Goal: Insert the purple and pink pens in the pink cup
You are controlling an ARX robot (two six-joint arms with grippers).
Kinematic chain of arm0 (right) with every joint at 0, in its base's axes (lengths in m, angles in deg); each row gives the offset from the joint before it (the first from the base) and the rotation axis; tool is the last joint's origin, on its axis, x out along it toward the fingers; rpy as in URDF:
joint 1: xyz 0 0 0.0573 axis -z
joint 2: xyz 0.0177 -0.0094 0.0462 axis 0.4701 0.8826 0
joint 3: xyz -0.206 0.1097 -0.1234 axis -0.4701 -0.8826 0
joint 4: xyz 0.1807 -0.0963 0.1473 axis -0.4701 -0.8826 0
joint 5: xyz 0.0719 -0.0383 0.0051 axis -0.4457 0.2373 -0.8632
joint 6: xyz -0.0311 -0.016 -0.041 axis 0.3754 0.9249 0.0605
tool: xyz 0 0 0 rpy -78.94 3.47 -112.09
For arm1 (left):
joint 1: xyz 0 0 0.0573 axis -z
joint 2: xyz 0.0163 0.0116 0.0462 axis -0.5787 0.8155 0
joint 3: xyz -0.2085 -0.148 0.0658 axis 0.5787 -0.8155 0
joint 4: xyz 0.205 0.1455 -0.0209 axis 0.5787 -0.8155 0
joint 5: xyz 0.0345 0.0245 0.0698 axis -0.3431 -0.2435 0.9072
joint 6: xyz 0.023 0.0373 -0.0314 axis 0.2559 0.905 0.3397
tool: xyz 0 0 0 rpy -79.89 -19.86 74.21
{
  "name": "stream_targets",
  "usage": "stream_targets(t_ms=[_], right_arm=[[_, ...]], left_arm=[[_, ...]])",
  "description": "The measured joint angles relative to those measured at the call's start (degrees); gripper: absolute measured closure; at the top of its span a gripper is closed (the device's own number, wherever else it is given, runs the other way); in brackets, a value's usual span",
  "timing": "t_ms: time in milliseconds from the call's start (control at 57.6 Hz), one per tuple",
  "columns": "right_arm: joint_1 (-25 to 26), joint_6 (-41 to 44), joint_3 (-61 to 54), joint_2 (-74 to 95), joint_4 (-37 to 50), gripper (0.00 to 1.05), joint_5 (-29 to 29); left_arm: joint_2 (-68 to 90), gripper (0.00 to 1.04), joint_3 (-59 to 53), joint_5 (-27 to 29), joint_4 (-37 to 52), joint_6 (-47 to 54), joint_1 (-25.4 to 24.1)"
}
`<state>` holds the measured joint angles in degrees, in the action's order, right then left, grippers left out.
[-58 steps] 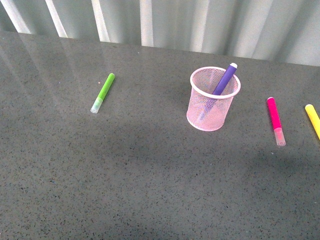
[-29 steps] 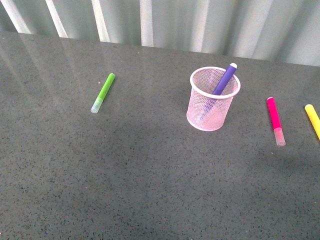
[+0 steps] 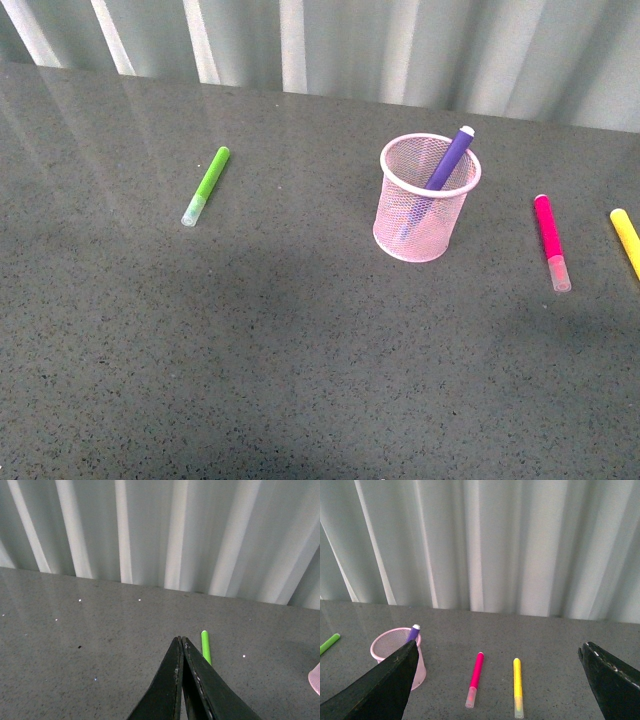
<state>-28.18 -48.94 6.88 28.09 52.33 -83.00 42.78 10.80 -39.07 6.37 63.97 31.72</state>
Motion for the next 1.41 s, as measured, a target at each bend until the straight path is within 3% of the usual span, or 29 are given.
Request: stream_targets(t_ms=[156,902,1405], right_arm=[[0.0,0.0,0.0,0.0,0.0,0.07,0.0],[0.0,0.0,0.0,0.0,0.0,0.07,0.0],[0.0,0.0,0.0,0.0,0.0,0.07,0.0]], left_arm=[[-2.7,1.01,-3.8,2.6,1.1,0.2,3.5],[-34.2,1.01,-5.5,2.9,-26.7,0.2,3.5],[-45.6,1.01,-5.5,2.9,-37.9,0.2,3.5]])
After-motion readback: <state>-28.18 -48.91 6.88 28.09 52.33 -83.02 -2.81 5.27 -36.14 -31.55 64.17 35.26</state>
